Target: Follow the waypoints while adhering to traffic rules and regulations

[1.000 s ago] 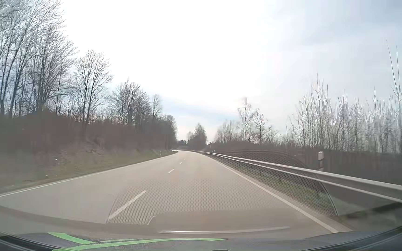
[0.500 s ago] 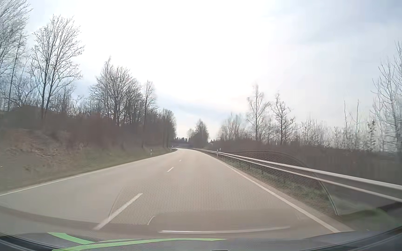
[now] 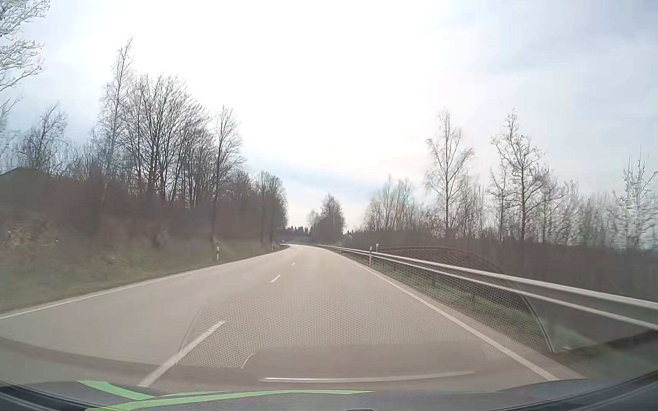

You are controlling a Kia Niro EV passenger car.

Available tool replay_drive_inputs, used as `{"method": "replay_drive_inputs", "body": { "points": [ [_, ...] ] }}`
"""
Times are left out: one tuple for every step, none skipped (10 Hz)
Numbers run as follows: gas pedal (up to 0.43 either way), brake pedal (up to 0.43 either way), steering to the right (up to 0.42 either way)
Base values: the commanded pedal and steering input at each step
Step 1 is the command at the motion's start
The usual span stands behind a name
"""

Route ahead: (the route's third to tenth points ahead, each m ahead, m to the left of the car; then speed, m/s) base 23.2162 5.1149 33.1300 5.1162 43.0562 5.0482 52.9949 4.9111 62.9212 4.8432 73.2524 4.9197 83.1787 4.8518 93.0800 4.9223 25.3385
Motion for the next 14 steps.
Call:
{"method": "replay_drive_inputs", "body": {
  "points": [
    [0.189, 0.0, -0.001],
    [0.189, 0.0, -0.001],
    [0.189, 0.0, -0.001],
    [0.189, 0.0, -0.001],
    [0.189, 0.0, 0.0],
    [0.189, 0.0, -0.001],
    [0.189, 0.0, -0.001],
    [0.177, 0.0, -0.001],
    [0.177, 0.0, -0.001],
    [0.177, 0.0, -0.001],
    [0.177, 0.0, -0.001],
    [0.177, 0.0, -0.001],
    [0.177, 0.0, -0.001],
    [0.177, 0.0, -0.001]
  ]
}}
